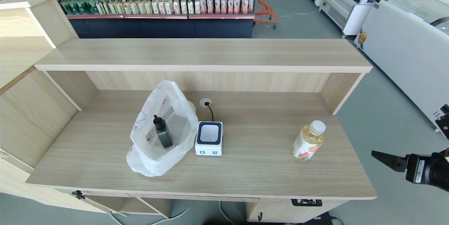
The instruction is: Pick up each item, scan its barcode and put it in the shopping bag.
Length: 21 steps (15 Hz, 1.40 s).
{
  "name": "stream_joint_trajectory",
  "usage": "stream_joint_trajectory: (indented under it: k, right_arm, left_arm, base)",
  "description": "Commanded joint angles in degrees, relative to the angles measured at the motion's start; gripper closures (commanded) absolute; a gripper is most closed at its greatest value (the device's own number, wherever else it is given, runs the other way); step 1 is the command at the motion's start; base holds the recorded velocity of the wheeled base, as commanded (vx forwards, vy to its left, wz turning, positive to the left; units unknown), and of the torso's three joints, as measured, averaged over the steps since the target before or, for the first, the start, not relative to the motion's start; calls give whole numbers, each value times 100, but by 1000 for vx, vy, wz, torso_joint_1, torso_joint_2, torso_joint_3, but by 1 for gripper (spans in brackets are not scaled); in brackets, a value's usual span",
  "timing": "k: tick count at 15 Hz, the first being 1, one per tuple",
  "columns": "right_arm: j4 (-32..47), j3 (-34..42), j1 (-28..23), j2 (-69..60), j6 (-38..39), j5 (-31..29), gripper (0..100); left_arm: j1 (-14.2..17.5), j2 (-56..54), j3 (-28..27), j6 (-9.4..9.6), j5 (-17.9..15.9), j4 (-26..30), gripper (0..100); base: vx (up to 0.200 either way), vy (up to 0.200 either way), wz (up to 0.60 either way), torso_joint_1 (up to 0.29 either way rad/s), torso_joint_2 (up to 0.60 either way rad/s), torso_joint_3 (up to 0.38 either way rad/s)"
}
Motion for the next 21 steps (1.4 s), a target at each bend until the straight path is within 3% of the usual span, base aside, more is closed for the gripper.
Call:
stream_joint_trajectory:
  k: [1,2,8,10,12,17,21]
  right_arm:
    - [-962,733,26,1017,-116,137,0]
    - [-1673,1041,377,1342,-178,146,0]
    - [-3554,979,632,2933,-160,137,0]
    - [-4758,900,817,3803,-134,120,0]
    - [-5488,795,993,4339,-99,111,0]
    - [-5989,127,1239,5042,147,93,0]
    - [-5980,-550,1573,5341,437,-452,0]
  left_arm:
    - [0,-2,1,-1,-3,-6,0]
    - [0,-2,1,-1,-3,-6,0]
    - [0,-2,1,-1,-3,-6,0]
    - [0,-2,1,-1,-3,-6,0]
    - [0,-2,1,-1,-3,-6,0]
    - [0,-2,1,-1,-3,-6,0]
    - [0,-2,1,-1,-3,-6,0]
  base:
    - [0,0,0,0,0,0]
    - [0,0,0,0,0,0]
    - [0,0,0,0,0,0]
    - [0,0,0,0,0,0]
    - [0,0,0,0,0,0]
    - [0,0,0,0,0,0]
    - [0,0,0,0,0,0]
